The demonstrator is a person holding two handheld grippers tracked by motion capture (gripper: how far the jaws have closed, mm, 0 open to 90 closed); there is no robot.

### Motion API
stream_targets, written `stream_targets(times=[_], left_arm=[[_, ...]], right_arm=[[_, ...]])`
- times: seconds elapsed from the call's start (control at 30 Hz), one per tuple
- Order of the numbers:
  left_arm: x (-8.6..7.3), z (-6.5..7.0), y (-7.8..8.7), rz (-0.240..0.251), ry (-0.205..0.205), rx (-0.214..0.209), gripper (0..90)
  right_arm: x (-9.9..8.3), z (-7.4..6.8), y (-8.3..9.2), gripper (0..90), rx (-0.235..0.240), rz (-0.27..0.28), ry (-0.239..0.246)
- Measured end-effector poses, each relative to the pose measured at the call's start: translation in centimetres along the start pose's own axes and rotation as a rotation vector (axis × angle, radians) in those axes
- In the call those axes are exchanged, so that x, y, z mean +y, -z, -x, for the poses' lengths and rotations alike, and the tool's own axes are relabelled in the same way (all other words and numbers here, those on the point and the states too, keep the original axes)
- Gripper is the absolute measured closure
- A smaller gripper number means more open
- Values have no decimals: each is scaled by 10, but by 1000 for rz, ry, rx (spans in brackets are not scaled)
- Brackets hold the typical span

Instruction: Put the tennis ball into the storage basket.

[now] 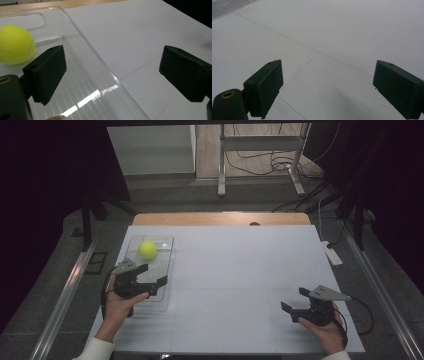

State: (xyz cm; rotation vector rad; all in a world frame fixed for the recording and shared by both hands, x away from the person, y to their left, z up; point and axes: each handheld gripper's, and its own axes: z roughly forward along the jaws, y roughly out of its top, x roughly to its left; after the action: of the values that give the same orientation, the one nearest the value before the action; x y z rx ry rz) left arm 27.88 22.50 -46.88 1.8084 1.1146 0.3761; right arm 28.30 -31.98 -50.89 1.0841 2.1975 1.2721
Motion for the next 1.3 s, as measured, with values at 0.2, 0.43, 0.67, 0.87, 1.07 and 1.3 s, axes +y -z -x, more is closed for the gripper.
stream_targets(times=[0.2,0.43,0.67,0.87,1.07,1.3], left_arm=[[-14,14,0,-1,-28,-20,81],[-29,26,3,-1,-57,-46,82],[-41,26,5,-10,-65,-40,84],[-43,23,3,-16,-65,-38,84],[-42,22,4,-9,-66,-38,85],[-41,22,4,-4,-68,-39,86]], right_arm=[[0,-1,0,94,5,1,3],[0,-1,0,93,9,1,7],[0,-1,2,93,13,4,6],[0,-2,3,93,16,10,12],[0,-2,4,93,17,19,5],[0,-2,5,93,15,20,4]])
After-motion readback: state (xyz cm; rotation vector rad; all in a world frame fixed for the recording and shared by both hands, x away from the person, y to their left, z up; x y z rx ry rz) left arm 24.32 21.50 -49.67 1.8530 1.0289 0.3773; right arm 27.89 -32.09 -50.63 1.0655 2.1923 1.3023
